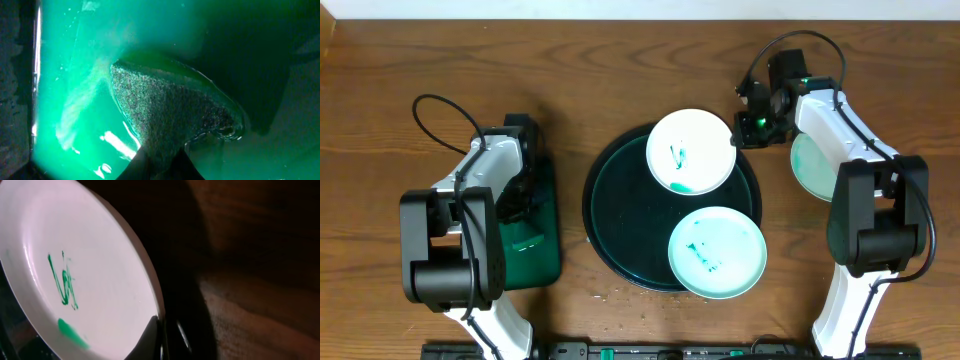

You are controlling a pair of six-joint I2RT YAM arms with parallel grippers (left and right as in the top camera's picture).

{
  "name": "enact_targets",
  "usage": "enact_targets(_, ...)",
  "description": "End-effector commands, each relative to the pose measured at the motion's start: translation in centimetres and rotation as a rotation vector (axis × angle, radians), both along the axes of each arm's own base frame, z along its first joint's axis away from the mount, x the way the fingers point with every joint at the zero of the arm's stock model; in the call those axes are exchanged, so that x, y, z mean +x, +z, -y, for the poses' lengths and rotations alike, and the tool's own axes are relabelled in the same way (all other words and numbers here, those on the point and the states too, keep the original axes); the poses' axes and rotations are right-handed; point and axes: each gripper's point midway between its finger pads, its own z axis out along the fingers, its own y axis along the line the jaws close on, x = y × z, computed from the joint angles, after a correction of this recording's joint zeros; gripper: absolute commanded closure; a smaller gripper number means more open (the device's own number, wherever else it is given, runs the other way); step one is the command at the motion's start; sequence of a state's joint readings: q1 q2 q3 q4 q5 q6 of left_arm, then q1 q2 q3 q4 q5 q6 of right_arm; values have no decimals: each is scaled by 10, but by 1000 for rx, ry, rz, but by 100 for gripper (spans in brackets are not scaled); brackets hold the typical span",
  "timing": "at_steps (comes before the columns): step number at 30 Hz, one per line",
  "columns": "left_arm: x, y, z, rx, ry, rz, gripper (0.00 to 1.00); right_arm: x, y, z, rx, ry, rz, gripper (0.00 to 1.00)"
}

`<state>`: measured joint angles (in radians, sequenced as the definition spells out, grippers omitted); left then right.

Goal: Clean dirty plates on tray and stack at the side
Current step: 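Reach right gripper back and pull the top plate toward tray center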

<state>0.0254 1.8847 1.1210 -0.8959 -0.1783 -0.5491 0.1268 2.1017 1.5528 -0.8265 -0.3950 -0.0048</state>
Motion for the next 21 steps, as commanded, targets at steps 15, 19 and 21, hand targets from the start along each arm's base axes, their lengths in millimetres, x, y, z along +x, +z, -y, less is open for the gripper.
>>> enact_targets(15, -2, -8, 8, -48, 7, -14, 90, -56, 7, -74, -82, 89, -108, 79)
enact_targets(19, -2, -8, 8, -48, 7, -14, 91, -55, 4, -76, -114, 20, -116, 59)
enact_targets(21, -2, -8, 8, -48, 7, -14, 91, -52, 2, -77, -109, -19, -125, 67)
